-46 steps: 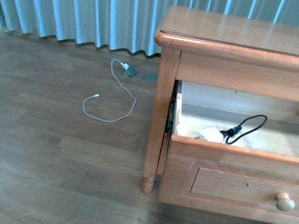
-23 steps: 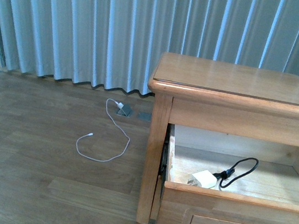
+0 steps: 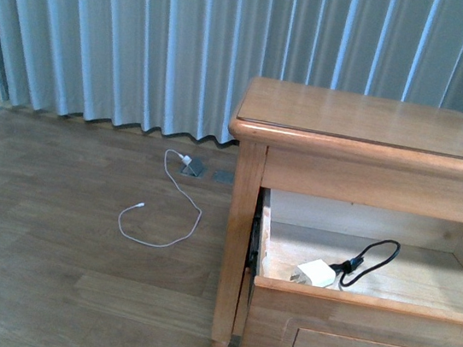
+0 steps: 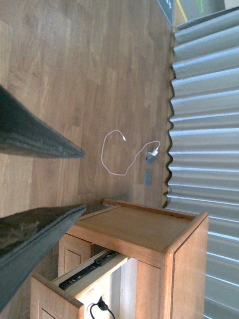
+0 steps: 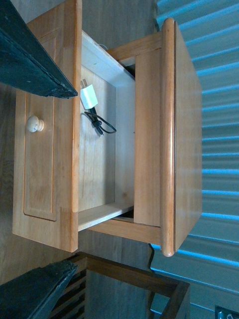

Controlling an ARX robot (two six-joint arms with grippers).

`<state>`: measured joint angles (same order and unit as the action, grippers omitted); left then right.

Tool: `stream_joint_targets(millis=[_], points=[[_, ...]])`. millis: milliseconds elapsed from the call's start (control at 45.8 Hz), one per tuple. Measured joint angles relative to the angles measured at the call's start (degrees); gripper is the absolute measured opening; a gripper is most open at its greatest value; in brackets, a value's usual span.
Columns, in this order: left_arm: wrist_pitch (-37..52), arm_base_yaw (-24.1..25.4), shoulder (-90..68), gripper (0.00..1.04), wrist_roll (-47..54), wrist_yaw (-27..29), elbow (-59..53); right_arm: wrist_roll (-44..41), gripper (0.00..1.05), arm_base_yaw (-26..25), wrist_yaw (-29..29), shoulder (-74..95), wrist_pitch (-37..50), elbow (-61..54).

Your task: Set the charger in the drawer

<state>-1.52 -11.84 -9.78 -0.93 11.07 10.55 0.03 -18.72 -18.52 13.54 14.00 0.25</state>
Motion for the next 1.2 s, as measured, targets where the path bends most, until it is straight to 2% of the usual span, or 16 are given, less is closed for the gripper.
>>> stream_joint_targets(millis=[87,153,196,262,1135,1178,1200], points=[[0.04,2.67,2.08,0.14,0.24,-2.43,-1.33,0.0,0.96,0.0,-0.04,-0.02,0.0,0.0],[0.02,7.72,3.08,0.04,0.31,-9.11,-2.51,0.0,0.96,0.02,0.0,-0.02,0.0,0.0],[0.04,10.51,3.65,0.04,0.52,-10.47,-3.26,0.0,0.96,0.02,0.0,-0.02,0.0,0.0],[0.07,11.45,4.15,0.04,0.52,-10.27,-3.85,0.0,0.96,0.02,0.0,-0.02,0.0,0.0],[1.2,11.67,9.6,0.04,0.55,-10.88,-9.84,0.0,0.96,0.02,-0.02,-0.04,0.0,0.0],[1.2,11.67,9.6,0.07,0.52,-10.88,-9.84,0.0,0.96,0.02,0.0,-0.04,0.0,0.0],[1.2,11.67,9.6,0.13,0.52,-10.88,-9.84,-0.15,0.96,0.07,0.24,0.0,-0.22,0.02]])
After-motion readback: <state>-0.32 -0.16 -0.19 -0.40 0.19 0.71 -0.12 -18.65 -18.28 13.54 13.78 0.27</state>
